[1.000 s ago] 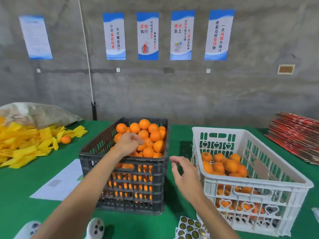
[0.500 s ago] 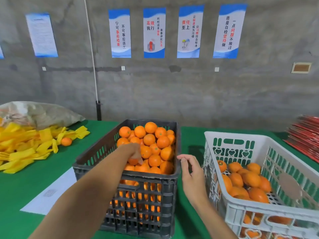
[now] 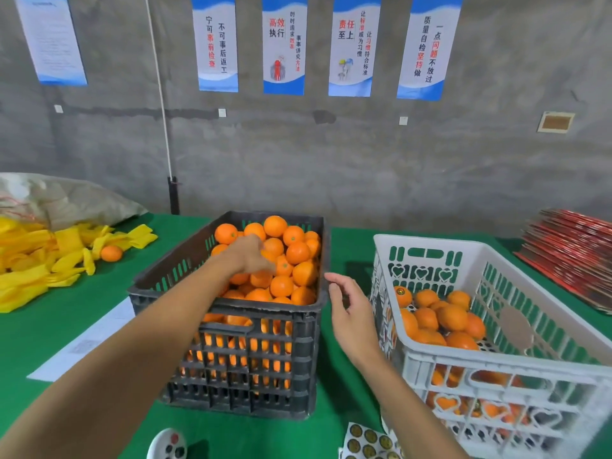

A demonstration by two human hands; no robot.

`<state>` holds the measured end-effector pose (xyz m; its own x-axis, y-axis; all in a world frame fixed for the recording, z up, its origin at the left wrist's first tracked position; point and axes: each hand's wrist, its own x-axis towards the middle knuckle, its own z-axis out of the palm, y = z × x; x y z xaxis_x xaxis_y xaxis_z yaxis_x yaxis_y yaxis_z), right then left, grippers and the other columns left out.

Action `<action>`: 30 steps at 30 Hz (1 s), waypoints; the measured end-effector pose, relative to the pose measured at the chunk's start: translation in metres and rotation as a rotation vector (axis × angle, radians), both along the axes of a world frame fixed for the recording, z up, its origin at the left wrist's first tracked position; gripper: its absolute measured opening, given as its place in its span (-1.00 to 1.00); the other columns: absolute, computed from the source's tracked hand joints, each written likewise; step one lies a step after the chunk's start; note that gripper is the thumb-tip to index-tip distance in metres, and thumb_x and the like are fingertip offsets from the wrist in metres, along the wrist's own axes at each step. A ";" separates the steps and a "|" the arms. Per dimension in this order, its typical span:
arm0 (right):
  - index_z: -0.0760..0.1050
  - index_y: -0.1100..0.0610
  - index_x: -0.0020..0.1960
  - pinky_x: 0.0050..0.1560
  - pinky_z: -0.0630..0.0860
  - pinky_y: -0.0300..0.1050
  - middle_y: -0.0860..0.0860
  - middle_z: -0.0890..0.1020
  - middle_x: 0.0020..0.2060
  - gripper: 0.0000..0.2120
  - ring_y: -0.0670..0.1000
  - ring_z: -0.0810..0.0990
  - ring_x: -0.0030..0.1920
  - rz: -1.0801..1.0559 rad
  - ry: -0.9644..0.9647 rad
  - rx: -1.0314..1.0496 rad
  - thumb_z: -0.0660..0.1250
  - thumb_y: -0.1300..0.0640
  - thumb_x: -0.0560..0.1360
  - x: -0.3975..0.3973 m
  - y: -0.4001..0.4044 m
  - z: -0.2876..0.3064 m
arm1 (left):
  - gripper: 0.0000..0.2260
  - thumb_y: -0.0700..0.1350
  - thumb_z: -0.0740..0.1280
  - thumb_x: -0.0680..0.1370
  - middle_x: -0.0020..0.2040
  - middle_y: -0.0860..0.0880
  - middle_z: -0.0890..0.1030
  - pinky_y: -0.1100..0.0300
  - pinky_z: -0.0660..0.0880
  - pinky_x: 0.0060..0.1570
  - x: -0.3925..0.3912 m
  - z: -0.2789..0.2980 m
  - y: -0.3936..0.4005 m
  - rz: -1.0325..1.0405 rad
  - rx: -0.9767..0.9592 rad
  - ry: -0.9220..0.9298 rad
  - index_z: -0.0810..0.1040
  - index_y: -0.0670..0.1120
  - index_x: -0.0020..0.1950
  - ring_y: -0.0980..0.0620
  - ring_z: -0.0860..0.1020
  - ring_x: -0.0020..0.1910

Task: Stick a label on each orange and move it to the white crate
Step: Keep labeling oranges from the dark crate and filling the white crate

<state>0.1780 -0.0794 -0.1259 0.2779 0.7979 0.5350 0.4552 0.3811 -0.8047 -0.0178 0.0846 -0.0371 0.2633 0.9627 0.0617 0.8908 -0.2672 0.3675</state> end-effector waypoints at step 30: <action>0.61 -0.08 0.27 0.15 0.46 -0.03 -0.01 0.57 0.11 -0.58 0.08 0.54 0.17 -0.395 -0.676 -0.650 0.27 -0.30 0.57 0.038 -0.191 -0.150 | -0.39 -0.01 0.52 0.52 0.21 -0.26 0.67 -0.01 0.61 0.25 0.077 -0.238 -0.302 0.026 -0.801 -1.534 0.46 -0.25 0.47 -0.15 0.69 0.11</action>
<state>0.2163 -0.2700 -0.2759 0.3847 0.9066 0.1735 0.8900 -0.3145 -0.3301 0.0595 -0.2170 -0.2752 0.4130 0.8795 -0.2362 -0.3679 0.3984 0.8402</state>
